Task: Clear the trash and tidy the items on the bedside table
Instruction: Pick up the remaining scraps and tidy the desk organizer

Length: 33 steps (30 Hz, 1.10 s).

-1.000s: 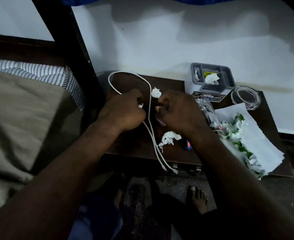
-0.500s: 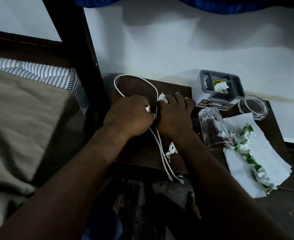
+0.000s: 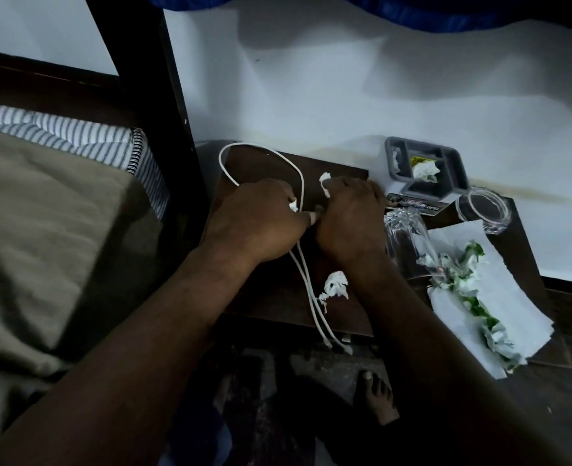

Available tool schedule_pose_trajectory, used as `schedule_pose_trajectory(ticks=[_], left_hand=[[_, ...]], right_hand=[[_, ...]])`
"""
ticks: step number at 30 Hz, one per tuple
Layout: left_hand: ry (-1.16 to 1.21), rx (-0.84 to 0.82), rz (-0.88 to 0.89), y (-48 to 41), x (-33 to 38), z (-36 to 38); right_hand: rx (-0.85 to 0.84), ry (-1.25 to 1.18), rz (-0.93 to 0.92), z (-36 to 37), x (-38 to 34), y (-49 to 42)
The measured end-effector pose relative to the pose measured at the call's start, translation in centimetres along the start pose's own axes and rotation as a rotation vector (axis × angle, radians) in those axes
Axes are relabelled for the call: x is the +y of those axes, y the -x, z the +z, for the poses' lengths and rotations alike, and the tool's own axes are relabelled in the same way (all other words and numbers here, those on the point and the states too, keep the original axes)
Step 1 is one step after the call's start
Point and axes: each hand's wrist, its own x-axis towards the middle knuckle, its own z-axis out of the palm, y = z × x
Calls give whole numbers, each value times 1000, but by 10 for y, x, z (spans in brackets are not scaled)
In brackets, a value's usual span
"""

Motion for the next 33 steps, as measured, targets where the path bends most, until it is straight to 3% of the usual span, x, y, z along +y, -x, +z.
schedule_pose_trajectory(ticks=[7,13,19,33], left_hand=[[-67,-86,59,14,21,14],[-129,-174,123,37,35,27],[-420,-257,162,48,38,49],[-666,-290,151,55,79,88]], right_hand=[[170,-309,-40,-28,28,35],[136,-279,11,-52,54,66],[82,-307,84,-60,88,113],[57,-313,123,-85,151,149]])
